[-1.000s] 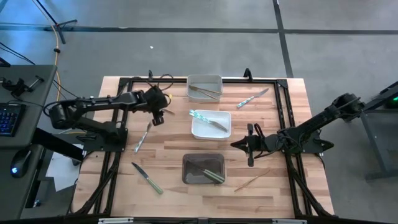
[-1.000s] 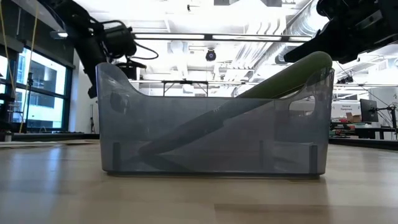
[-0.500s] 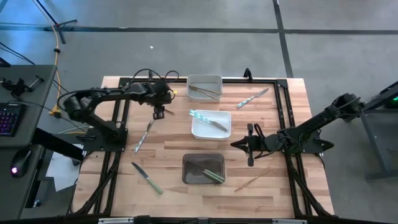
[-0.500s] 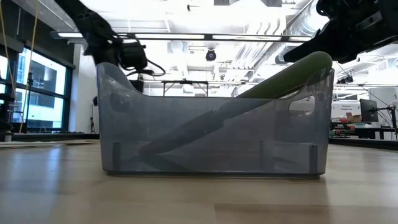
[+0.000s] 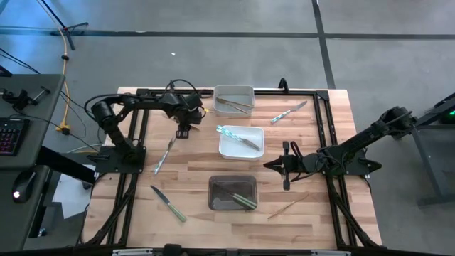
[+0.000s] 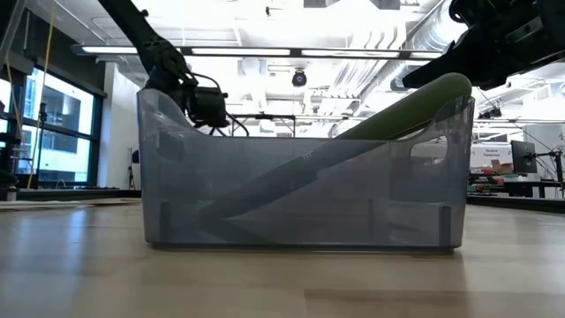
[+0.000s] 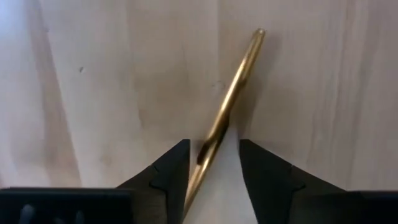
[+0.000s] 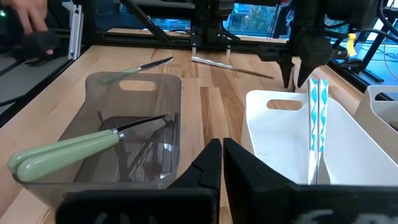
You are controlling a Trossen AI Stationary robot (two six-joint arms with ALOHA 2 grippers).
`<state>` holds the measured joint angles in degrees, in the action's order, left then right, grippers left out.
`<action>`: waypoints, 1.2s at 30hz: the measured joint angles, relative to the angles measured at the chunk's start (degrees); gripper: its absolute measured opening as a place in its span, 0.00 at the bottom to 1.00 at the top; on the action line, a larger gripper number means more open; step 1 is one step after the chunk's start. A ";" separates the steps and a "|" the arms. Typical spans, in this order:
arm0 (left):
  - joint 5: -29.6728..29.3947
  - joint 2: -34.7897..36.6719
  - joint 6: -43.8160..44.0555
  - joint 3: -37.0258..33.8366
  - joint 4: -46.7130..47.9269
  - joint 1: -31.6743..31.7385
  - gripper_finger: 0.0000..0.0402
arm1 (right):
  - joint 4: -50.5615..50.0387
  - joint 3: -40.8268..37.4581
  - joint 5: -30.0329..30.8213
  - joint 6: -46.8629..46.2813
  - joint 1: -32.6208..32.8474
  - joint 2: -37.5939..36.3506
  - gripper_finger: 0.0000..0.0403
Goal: Sort silverware by color (type)
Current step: Put the gold table knife into the gray bin
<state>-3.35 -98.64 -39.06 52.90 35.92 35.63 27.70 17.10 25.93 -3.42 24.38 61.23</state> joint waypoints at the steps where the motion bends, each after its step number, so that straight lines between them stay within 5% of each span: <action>1: 0.02 -0.44 -0.57 0.07 0.10 0.04 0.32 | 0.01 0.00 0.00 -0.01 0.00 0.00 0.00; 9: 0.65 -0.49 -4.51 -0.13 0.55 -0.01 0.04 | 0.77 0.03 0.00 0.02 0.00 0.00 0.00; 24: 0.11 13.29 -0.86 -0.41 -0.65 -1.99 0.01 | 0.79 0.05 -0.01 0.07 0.00 0.00 0.00; 31: 8.52 22.79 0.58 -0.35 -12.86 -3.38 0.01 | 1.08 0.05 0.00 1.38 -0.02 0.00 0.00; 36: 11.84 21.63 1.09 4.74 -14.88 -4.55 0.01 | 2.58 0.05 0.00 2.60 -0.02 0.00 0.00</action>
<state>8.49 -77.01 -37.96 57.64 21.04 31.08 30.28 17.15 25.93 -0.82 24.36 61.23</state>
